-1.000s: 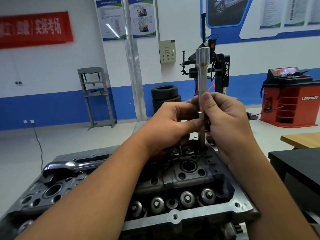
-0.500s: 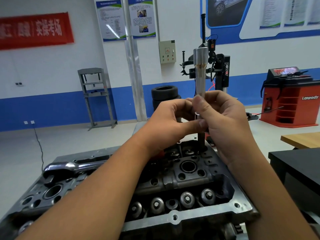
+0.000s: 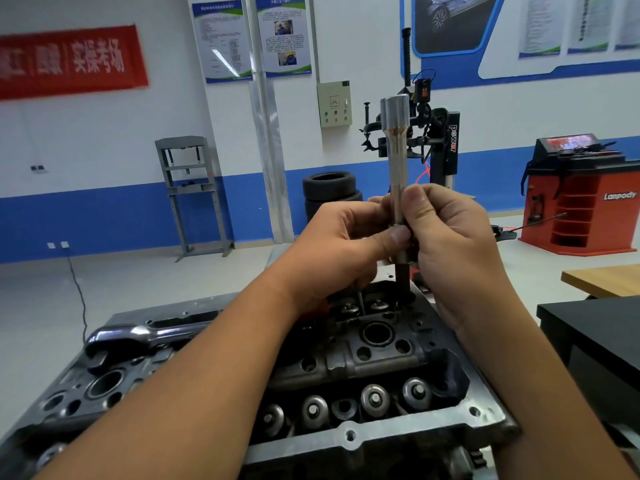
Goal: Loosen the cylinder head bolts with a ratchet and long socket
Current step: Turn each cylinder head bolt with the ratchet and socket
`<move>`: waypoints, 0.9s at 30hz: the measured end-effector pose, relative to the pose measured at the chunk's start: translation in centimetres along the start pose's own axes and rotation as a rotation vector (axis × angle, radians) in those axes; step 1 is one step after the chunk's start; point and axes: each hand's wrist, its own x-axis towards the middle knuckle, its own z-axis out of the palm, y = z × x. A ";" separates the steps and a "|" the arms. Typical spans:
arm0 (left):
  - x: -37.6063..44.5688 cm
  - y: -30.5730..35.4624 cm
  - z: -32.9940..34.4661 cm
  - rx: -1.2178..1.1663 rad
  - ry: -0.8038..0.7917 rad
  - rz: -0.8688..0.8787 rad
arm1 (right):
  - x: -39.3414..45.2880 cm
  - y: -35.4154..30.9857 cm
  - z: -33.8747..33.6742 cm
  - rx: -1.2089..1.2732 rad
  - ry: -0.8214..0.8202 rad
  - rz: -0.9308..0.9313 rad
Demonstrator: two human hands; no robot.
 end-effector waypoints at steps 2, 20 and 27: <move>-0.1 0.1 0.2 -0.013 -0.015 -0.003 | 0.0 0.1 0.0 0.002 0.008 0.008; -0.1 0.0 0.1 -0.001 0.017 0.006 | -0.2 -0.2 0.1 -0.016 0.011 -0.022; 0.0 0.2 0.3 0.080 0.088 0.020 | -0.2 -0.2 0.2 0.025 0.032 -0.010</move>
